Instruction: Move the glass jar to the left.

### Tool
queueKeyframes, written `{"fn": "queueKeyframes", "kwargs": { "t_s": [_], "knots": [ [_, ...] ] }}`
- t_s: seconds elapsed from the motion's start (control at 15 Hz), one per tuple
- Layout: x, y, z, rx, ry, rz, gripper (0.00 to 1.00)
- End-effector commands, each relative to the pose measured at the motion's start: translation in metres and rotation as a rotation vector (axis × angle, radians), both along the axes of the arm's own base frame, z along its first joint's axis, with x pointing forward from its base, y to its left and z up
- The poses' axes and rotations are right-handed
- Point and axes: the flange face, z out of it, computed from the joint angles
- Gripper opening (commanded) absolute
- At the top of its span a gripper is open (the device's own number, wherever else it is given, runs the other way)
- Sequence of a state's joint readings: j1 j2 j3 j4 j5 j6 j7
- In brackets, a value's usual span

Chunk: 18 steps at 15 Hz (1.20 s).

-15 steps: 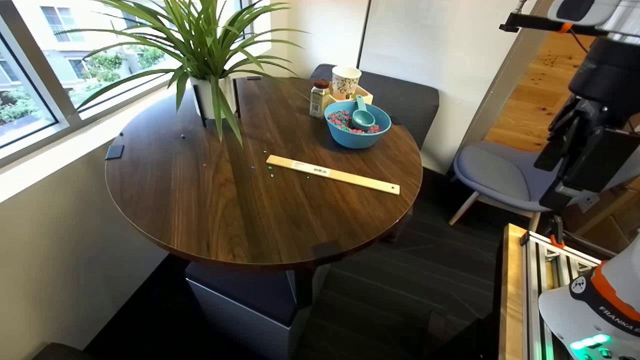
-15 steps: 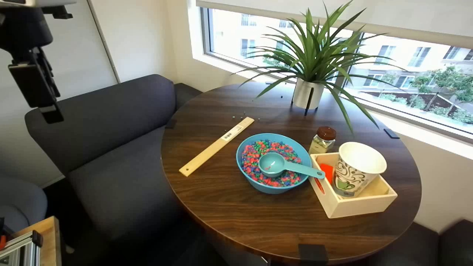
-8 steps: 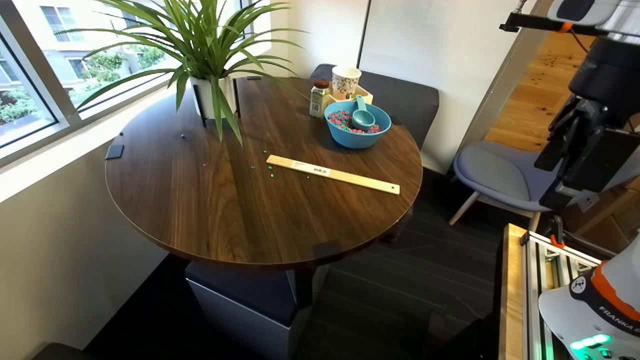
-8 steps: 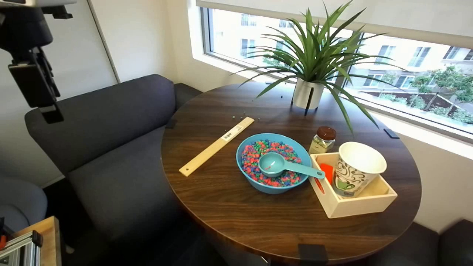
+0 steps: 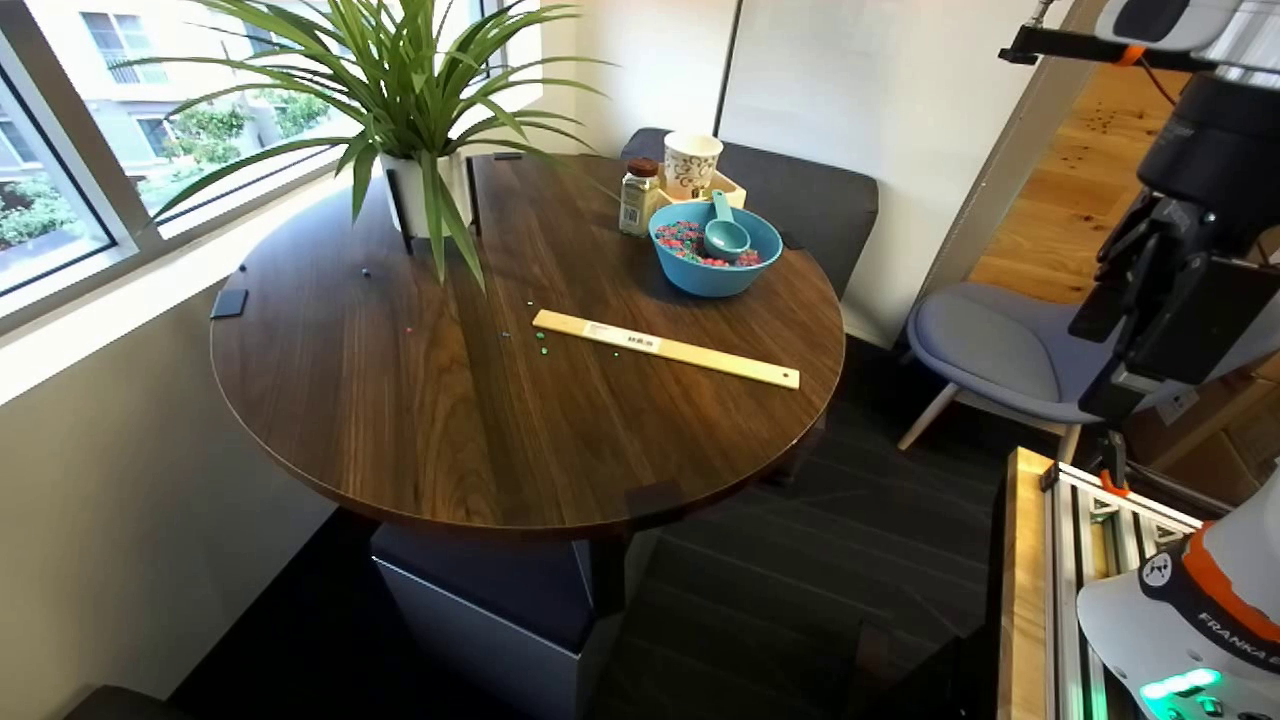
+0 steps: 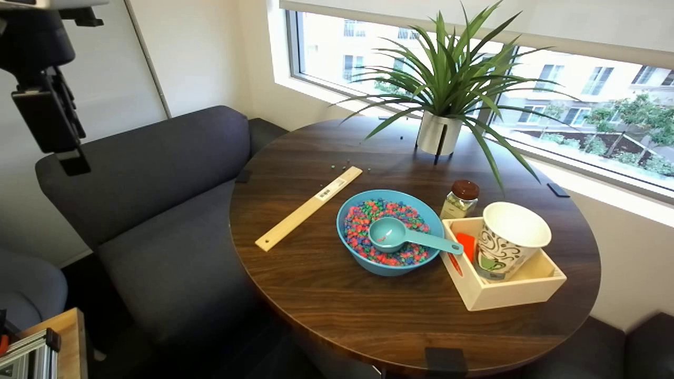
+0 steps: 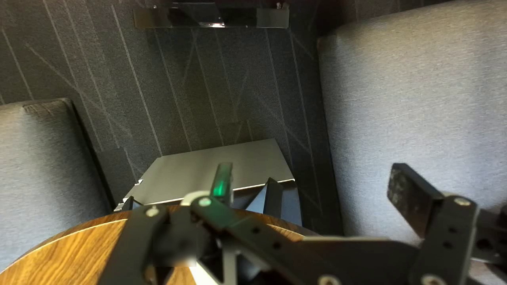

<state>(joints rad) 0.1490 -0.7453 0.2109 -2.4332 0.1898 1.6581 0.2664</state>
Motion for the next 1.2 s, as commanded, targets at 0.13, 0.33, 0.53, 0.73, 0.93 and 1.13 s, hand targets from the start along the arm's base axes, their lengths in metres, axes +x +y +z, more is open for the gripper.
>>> {"fn": "queueKeyframes", "kwargs": {
  "t_s": [0.13,0.33,0.53,0.73,0.93,1.13],
  "knots": [
    [0.000,0.000,0.001,0.000,0.001,0.000,1.00],
    [0.004,-0.006,0.005,0.012,-0.019,-0.021,1.00],
    [0.025,-0.059,0.028,-0.004,-0.089,-0.123,1.00],
    [0.049,-0.129,0.058,0.000,-0.147,-0.282,1.00],
    [0.086,-0.184,0.078,0.038,-0.190,-0.471,1.00],
    [0.078,-0.195,0.084,0.055,-0.219,-0.493,1.00]
  ]
}}
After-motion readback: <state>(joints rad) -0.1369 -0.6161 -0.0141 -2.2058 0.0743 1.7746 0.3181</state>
